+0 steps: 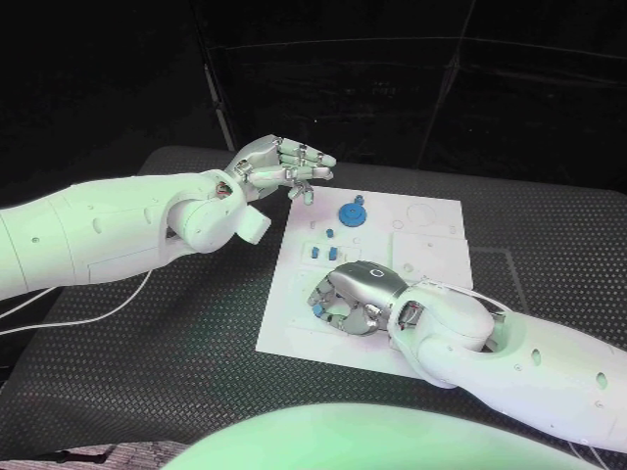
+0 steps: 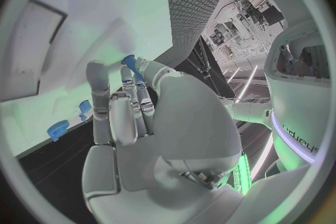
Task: Assemble the parts on the task board
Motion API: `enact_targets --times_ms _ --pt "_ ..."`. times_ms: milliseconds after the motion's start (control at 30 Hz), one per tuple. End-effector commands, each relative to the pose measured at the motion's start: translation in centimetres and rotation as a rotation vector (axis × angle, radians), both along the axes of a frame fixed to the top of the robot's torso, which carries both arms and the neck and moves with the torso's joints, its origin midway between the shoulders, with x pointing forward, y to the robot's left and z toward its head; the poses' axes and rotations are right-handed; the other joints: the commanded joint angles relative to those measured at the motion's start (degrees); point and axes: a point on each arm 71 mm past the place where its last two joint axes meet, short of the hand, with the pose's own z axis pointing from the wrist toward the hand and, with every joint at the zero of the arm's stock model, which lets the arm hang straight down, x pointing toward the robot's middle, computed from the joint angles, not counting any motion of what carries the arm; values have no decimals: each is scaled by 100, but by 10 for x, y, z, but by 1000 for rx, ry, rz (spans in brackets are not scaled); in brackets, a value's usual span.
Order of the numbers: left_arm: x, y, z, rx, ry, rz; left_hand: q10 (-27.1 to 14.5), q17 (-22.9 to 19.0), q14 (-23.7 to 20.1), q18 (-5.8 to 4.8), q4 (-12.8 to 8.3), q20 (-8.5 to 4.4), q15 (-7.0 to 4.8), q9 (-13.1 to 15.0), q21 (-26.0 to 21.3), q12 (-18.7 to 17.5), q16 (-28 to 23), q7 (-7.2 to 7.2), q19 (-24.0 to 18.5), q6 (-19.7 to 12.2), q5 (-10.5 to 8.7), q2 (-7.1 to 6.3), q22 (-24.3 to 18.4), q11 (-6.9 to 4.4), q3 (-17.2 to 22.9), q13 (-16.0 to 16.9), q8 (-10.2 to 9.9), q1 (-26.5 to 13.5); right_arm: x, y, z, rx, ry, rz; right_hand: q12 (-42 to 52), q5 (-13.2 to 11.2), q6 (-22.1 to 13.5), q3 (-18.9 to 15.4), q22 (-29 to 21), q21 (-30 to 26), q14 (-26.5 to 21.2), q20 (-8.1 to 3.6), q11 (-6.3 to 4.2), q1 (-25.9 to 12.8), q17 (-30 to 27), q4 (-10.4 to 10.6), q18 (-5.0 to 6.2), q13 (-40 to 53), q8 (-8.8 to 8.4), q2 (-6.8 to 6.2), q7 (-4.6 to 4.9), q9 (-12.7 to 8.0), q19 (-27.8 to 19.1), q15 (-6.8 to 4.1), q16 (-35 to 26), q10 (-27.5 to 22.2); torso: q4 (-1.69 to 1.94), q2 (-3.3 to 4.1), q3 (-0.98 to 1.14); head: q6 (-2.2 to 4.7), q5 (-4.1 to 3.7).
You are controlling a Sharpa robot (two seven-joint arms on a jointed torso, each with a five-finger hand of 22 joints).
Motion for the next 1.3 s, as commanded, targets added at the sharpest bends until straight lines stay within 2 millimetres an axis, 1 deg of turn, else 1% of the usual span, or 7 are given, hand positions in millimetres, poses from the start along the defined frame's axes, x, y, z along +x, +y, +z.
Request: enact_targets --times_ms 33,333,533,833,1067,1167,1300 --pt "0 -1 1 -10 0 -10 -33 -9 -39 86 -5 14 -12 -2 -29 27 -21 14 -27 -12 -10 25 -7 14 -33 9 19 -15 -1 2 1 20 1 7 -8 -3 -69 -36 -15 -35 214 21 -19 -35 -15 -6 -59 4 -15 -3 0 5 -27 23 -18 -17 -1 -1 1 -1 -1" --pt "0 -1 1 -10 2 -11 -33 -9 -39 86 -5 14 -12 -2 -29 27 -21 14 -27 -12 -10 25 -7 14 -33 9 19 -15 0 -2 8 113 -47 -35 -222 1 -514 -256 -909 -576 -38 110 118 -124 -639 -31 74 -10 -7 -96 7 10 -611 139 -385 -852 -2 1 1 4 -5" --pt "0 0 1 -10 3 -10 -45 -34 -47 86 -14 15 -11 -3 -42 41 -28 16 -24 -19 -11 31 -19 16 -43 9 20 -22 -2 -10 12 168 -74 -57 5 7 -884 -738 -987 -724 -336 210 209 -12 -1246 -84 81 36 10 -24 -38 27 -775 232 -705 -1437 -1 -3 6 28 -14" --pt "0 1 1 -9 3 -9 -45 -34 -47 86 -14 15 -11 -3 -42 41 -28 16 -24 -19 -11 31 -19 16 -43 9 20 -22 -9 -35 19 180 -62 -78 244 38 -858 -898 -1000 -735 -347 213 205 82 -1279 -103 84 61 24 49 4 39 -775 223 -684 -1513 -6 -14 6 78 -62" --pt "0 2 0 -8 4 -6 -45 -34 -47 86 -14 15 -11 -3 -42 41 -28 16 -24 -19 -11 31 -19 16 -43 9 20 -22 -9 -60 37 220 -31 -136 638 120 -566 -935 -986 -678 -194 169 157 92 -1053 -79 87 98 115 158 141 75 -683 178 -501 -1201 -2 -10 9 130 -150" --pt "0 2 -1 -7 5 -5 -45 -34 -47 86 -14 15 -11 -3 -42 41 -28 16 -24 -19 -11 31 -19 16 -43 9 20 -22 -5 -75 45 252 9 -194 979 280 -268 -878 -688 -454 18 136 91 -14 -628 44 48 161 222 212 167 108 -424 127 -228 -579 3 -17 2 166 -254" --pt "0 3 -1 -8 5 -4 -47 -42 -50 86 -19 15 -11 -3 -45 44 -31 16 -23 -20 -11 34 -22 15 -43 9 20 -18 3 -104 53 260 70 -334 1871 362 44 -1037 130 36 209 -30 -240 -362 -89 313 -76 600 361 146 -71 140 108 -102 77 679 -7 -9 -2 233 -420"
